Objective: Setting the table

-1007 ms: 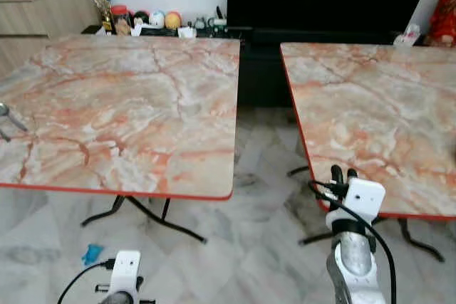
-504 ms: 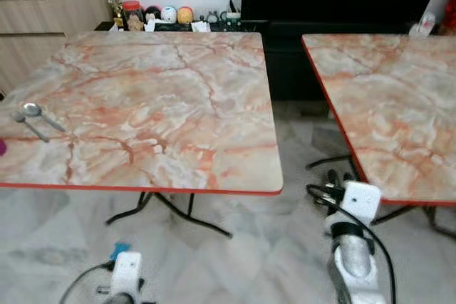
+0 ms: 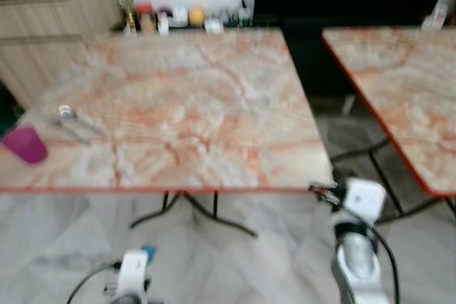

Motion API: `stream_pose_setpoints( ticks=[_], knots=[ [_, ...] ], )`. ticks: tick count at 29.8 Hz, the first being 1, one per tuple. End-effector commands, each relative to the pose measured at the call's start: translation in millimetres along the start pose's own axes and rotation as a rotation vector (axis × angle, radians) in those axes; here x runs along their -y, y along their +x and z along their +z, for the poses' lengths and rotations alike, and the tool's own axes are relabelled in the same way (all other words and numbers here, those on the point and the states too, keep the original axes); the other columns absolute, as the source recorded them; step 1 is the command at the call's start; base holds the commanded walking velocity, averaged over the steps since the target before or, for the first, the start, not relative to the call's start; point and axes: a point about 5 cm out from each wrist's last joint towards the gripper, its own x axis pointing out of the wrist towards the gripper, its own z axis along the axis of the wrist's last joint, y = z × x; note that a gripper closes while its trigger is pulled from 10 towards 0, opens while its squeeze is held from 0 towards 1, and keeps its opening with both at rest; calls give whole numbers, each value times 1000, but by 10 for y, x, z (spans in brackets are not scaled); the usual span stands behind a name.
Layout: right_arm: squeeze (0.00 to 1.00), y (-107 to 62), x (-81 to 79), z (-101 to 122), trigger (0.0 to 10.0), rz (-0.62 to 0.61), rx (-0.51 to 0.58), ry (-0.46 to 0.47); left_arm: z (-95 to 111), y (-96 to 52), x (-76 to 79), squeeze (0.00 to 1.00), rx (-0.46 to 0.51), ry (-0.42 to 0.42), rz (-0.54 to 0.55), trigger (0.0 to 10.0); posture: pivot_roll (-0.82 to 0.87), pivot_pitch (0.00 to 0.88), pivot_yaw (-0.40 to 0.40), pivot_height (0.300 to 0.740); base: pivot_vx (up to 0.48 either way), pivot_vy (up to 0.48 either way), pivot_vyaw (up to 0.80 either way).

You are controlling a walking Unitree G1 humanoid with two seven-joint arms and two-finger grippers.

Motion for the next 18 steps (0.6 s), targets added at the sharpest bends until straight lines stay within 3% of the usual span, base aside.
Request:
stream_pose_setpoints(
  ticks=[1,18],
  knots=[
    [0,21,-103,67,10000,26,25,18,-35,-12,-79,0,-18,1,22,10000,47,2,-13,740,0,368,0],
    [0,-21,-126,60,10000,41,30,10,-25,-9,-66,0,-15,2,17,10000,49,3,-13,740,0,369,0]
  ],
)
